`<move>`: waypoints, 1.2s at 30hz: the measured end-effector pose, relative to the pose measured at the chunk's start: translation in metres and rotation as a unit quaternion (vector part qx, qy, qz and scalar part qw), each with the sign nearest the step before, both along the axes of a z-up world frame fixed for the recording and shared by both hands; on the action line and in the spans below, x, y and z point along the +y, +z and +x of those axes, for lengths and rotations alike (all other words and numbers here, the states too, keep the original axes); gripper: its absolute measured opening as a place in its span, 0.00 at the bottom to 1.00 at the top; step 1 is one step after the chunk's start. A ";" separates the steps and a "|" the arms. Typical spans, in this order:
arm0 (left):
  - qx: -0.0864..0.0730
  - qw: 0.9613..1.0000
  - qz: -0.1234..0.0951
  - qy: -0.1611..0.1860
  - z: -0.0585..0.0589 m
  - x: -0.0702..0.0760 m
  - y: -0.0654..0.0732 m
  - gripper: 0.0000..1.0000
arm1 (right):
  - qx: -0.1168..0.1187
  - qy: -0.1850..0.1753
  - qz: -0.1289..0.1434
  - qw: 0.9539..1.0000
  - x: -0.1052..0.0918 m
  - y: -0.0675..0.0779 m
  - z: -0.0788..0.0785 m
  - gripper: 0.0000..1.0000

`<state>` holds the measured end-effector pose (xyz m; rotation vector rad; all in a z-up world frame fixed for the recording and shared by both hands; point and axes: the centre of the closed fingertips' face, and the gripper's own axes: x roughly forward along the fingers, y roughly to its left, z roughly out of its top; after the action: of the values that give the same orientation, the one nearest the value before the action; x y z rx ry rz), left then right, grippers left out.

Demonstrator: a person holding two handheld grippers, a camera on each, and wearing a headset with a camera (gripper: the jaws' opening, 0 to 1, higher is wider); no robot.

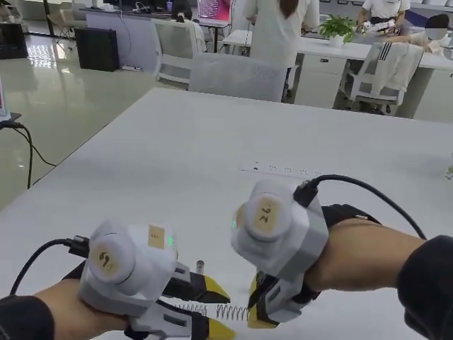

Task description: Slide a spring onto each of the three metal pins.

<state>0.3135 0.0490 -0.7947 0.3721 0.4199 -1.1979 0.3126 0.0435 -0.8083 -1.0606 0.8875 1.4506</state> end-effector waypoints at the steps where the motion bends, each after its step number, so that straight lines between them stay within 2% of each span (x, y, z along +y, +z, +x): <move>1: 0.000 1.000 0.001 -0.001 0.000 0.000 0.000 0.12 | 0.000 0.002 0.000 1.000 0.000 0.000 -0.001 0.08; 8: -0.011 1.000 0.014 -0.005 0.000 0.002 -0.004 0.04 | 0.000 0.010 -0.001 1.000 0.002 0.002 -0.004 0.08; 14: -0.010 1.000 0.017 -0.005 0.000 0.002 -0.005 0.03 | -0.003 0.008 0.004 1.000 0.003 0.008 -0.005 0.08; 26: -0.007 1.000 0.023 -0.008 -0.001 0.002 -0.008 0.03 | -0.009 0.014 0.044 0.999 0.021 0.033 -0.009 0.07; 36: -0.007 1.000 0.017 -0.008 -0.001 0.001 -0.006 0.03 | -0.014 0.021 0.070 0.997 0.034 0.042 -0.012 0.08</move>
<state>0.3125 0.0502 -0.8003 0.4135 0.4252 -1.2042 0.3006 0.0773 -0.7667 -0.9972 0.7354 1.5073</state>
